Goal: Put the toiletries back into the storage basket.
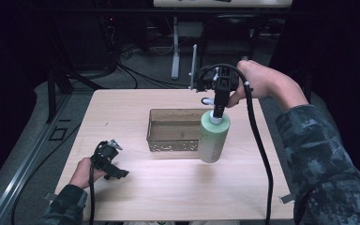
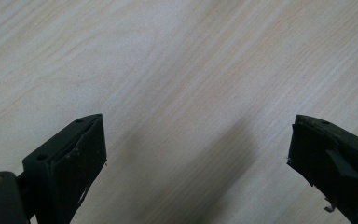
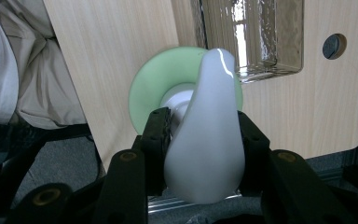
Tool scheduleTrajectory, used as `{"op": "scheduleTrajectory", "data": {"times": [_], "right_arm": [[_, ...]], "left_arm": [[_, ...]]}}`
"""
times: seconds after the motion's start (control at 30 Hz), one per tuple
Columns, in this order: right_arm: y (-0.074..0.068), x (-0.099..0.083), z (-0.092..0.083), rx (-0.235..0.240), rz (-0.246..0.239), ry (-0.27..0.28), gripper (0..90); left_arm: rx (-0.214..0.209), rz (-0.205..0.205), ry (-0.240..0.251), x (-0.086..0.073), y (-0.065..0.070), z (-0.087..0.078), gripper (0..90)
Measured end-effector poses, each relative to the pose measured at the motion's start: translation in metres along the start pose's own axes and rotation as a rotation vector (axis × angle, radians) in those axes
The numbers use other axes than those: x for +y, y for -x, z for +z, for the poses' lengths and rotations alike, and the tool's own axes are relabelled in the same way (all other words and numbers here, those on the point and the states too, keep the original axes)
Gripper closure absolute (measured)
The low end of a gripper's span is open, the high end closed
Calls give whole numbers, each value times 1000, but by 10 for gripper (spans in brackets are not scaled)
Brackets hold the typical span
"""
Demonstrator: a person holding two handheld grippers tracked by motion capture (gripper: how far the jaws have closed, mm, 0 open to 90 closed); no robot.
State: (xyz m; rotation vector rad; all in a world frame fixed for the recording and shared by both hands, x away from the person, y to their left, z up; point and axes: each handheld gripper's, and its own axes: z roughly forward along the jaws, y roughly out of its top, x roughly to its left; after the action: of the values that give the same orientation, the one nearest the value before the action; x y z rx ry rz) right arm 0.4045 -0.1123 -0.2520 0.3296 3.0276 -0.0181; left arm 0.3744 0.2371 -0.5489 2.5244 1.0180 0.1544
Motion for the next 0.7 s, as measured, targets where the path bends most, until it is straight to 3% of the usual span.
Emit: {"op": "scheduleTrajectory", "data": {"times": [0.7], "right_arm": [[14,-1,-12,-6,7,-12,631]], "left_arm": [[-4,-12,-3,-3,-2,1,42]]}}
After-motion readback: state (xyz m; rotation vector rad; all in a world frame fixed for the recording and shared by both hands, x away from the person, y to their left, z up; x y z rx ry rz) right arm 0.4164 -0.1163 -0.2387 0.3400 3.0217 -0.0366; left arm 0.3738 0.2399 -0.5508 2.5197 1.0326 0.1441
